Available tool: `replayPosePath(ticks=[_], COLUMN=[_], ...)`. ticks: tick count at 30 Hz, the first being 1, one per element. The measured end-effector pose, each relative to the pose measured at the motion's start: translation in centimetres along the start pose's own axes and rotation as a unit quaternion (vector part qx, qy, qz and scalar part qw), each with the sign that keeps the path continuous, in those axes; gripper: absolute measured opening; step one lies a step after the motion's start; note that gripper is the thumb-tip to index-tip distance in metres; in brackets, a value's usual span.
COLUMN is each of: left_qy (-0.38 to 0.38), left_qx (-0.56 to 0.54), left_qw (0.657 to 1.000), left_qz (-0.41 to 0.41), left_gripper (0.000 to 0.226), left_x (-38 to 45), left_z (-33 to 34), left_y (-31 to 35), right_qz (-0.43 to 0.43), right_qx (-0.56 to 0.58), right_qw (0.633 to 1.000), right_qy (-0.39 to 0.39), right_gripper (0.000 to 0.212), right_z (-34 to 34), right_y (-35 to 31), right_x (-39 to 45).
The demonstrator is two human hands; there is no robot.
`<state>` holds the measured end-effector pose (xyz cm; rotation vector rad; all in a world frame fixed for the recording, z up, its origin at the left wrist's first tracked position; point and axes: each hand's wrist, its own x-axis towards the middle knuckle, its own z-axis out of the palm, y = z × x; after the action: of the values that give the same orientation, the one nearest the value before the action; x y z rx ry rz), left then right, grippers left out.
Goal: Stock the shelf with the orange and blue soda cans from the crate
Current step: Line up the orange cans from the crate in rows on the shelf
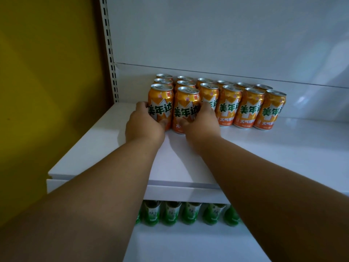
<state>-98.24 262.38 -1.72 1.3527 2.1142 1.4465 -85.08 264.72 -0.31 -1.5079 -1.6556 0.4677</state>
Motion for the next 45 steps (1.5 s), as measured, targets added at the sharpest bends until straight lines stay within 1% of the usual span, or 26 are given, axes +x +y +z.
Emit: replayPosePath(ticks=[4, 6, 8, 9, 10, 13, 16, 18, 21, 23, 26, 29, 32, 35, 38, 43, 45], left_qy=[-0.005, -0.006, 0.006, 0.017, 0.025, 0.037, 0.044, 0.052, 0.056, 0.038, 0.025, -0.004, -0.046, -0.094, -0.145, -0.23, -0.275], left_qx=[0.004, -0.002, -0.014, -0.021, -0.029, -0.033, -0.066, -0.106, -0.148, -0.172, -0.181, -0.188, -0.208, -0.21, -0.206, -0.201, -0.188], left_qw=[1.0, 1.0, 0.999, 0.999, 0.999, 0.996, 0.982, 0.968, 0.944, 0.929, 0.909, 0.89, 0.874, 0.86, 0.852, 0.851, 0.849], left_qz=[0.005, -0.004, -0.03, -0.033, -0.021, 0.071, 0.171, 0.223, 0.29, 0.326, 0.375, 0.415, 0.436, 0.455, 0.46, 0.428, 0.41], left_gripper=[0.062, 0.071, 0.08, 0.079, 0.072, 0.045, 0.028, 0.024, 0.026, 0.027, 0.026, 0.027, 0.029, 0.03, 0.028, 0.026, 0.027], left_x=[-0.2, -0.4, -1.3, -1.9, -2.9, -6.8, -11.4, -14.4, -19.0, -22.2, -26.6, -30.9, -34.5, -37.6, -40.7, -44.2, -45.5], left_z=[0.0, -0.3, -0.9, -1.2, -1.6, -2.9, -4.8, -6.1, -7.7, -8.5, -9.0, -8.7, -6.9, -3.8, -0.4, 6.0, 8.7], left_y=[0.2, 0.5, 1.0, 1.3, 1.7, 4.2, 8.5, 11.5, 15.2, 17.2, 19.6, 21.4, 22.2, 22.1, 21.0, 18.0, 16.4], right_qz=[0.018, 0.038, 0.054, 0.047, 0.028, -0.06, -0.144, -0.187, -0.21, -0.232, -0.261, -0.259, -0.249, -0.233, -0.205, -0.133, -0.093], right_qx=[-0.002, 0.014, 0.018, 0.006, -0.014, -0.064, -0.049, -0.026, -0.01, -0.018, -0.071, -0.133, -0.163, -0.191, -0.19, -0.199, -0.205], right_qw=[1.0, 0.998, 0.998, 0.999, 0.999, 0.994, 0.978, 0.964, 0.951, 0.942, 0.926, 0.917, 0.914, 0.912, 0.919, 0.93, 0.939], right_qy=[-0.02, -0.037, -0.038, -0.027, -0.01, 0.062, 0.144, 0.189, 0.225, 0.242, 0.263, 0.274, 0.276, 0.279, 0.28, 0.278, 0.262], right_gripper=[0.074, 0.08, 0.086, 0.088, 0.089, 0.078, 0.057, 0.048, 0.046, 0.046, 0.044, 0.045, 0.044, 0.044, 0.042, 0.044, 0.042], right_z=[-0.3, -1.0, -2.3, -3.1, -4.0, -7.6, -11.7, -14.6, -19.6, -23.3, -28.6, -33.0, -35.9, -37.1, -37.0, -35.4, -34.7], right_y=[-0.3, -0.9, -1.6, -2.0, -2.3, -3.2, -4.1, -4.6, -4.6, -4.3, -3.6, -1.8, 1.2, 5.1, 9.5, 16.3, 19.4], right_x=[0.0, -0.2, -1.1, -1.6, -2.3, -5.3, -9.2, -11.9, -15.6, -18.1, -22.0, -25.8, -29.0, -31.5, -33.6, -35.4, -35.9])
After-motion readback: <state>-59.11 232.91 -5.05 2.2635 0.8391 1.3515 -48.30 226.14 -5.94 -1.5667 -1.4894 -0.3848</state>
